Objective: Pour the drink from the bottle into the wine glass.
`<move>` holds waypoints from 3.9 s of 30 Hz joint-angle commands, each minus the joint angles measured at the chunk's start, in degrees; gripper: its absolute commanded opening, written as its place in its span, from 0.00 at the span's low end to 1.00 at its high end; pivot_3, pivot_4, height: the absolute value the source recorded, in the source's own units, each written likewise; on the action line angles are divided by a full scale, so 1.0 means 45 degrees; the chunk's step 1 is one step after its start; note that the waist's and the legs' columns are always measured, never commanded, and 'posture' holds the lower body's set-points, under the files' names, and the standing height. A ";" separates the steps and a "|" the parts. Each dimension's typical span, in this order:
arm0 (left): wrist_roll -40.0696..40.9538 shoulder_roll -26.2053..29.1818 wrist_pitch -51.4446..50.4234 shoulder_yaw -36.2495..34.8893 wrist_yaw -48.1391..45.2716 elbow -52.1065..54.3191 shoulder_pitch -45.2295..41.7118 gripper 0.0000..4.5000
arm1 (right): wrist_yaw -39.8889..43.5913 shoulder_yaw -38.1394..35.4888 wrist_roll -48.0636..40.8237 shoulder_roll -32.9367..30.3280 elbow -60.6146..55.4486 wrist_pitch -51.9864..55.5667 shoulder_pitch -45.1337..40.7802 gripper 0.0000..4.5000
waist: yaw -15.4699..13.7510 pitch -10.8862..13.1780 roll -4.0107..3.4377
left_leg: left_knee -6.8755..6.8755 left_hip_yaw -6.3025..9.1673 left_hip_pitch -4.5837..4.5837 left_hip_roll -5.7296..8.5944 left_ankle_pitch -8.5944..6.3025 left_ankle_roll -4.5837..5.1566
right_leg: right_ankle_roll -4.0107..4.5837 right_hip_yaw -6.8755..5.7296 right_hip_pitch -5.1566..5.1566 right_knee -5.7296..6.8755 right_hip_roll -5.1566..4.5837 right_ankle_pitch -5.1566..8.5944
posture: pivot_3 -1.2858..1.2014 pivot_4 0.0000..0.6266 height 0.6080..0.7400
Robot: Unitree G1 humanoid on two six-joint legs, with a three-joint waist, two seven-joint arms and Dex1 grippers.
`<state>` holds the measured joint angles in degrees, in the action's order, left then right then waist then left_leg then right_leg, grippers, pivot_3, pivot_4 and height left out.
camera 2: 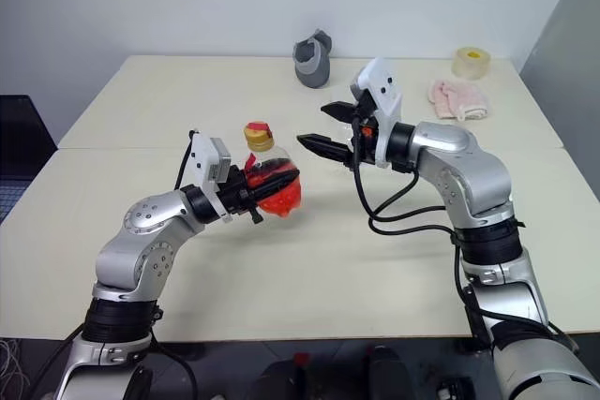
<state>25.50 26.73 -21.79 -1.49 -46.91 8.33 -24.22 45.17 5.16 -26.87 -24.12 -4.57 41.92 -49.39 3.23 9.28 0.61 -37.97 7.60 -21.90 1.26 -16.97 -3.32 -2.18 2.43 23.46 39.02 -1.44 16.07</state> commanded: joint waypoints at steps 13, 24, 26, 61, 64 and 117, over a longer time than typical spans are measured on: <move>0.0079 -0.0073 0.0497 -0.0088 -0.0065 0.0112 -0.0536 0.23 | -0.0341 0.0000 -0.1325 0.2037 -0.0901 0.0596 -0.0703 0.87 | -0.0009 0.0000 0.0000 | -0.0003 0.0007 0.0000 0.0001 0.0005 -0.0009 | 0.0000 -0.0001 0.0000 0.0002 0.0001 0.0000 | 0.52 0.24 1.00; 0.0115 -0.0086 0.0478 -0.0096 0.0029 0.0424 -0.0224 0.23 | -0.0274 0.0388 -0.0897 0.3032 0.0028 0.0031 -0.1342 0.87 | -0.0001 0.0000 -0.0001 | -0.0002 0.0008 0.0002 0.0003 0.0005 -0.0010 | 0.0000 -0.0003 0.0002 0.0002 0.0000 0.0000 | 0.52 0.24 1.00; 0.0126 -0.0094 0.0455 -0.0088 0.0046 0.0494 -0.0177 0.23 | -0.0178 0.0449 -0.0828 0.3041 0.0103 -0.0043 -0.1346 0.87 | 0.0000 0.0000 -0.0001 | -0.0001 0.0009 0.0001 0.0002 0.0005 -0.0010 | 0.0000 -0.0003 0.0003 0.0003 0.0000 0.0000 | 0.52 0.24 1.00; 0.0229 0.0163 0.0346 -0.0132 -0.0278 0.0933 0.0265 0.23 | 0.0484 -0.0593 -0.2380 0.1496 0.0857 0.3067 -0.3224 0.26 | -0.0012 0.0001 -0.0003 | -0.0001 0.0012 -0.0001 0.0003 0.0002 -0.0004 | 0.0000 -0.0004 0.0001 -0.0001 -0.0005 0.0000 | 0.52 0.24 1.00; 0.0224 0.0135 0.0380 -0.0088 -0.0300 0.0904 0.0264 0.23 | 0.0512 -0.0412 -0.2290 0.1250 0.0807 0.3072 -0.3345 0.26 | -0.0005 0.0001 -0.0003 | -0.0001 0.0005 -0.0001 0.0007 -0.0002 0.0005 | 0.0000 -0.0003 0.0001 0.0000 -0.0005 0.0000 | 0.52 0.24 1.00; -0.0439 -0.0792 0.0679 -0.0945 0.2532 0.0353 0.0134 0.23 | -0.4808 -0.1587 0.1715 0.0488 -0.5460 -0.1674 0.8906 0.99 | -0.0273 -0.0003 0.0002 | -0.0003 -0.0036 0.0027 -0.0003 0.0000 0.0005 | -0.0005 0.0009 -0.0035 0.0001 0.0027 0.0002 | 0.52 0.24 1.00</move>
<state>24.18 23.18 -20.73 -3.36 -37.17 9.36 -22.84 20.39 -2.42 -17.12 -21.37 -25.43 34.73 -8.23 2.00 9.26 0.62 -37.97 7.43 -21.77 1.24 -16.97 -3.28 -2.21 2.47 23.30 39.03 -1.31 16.08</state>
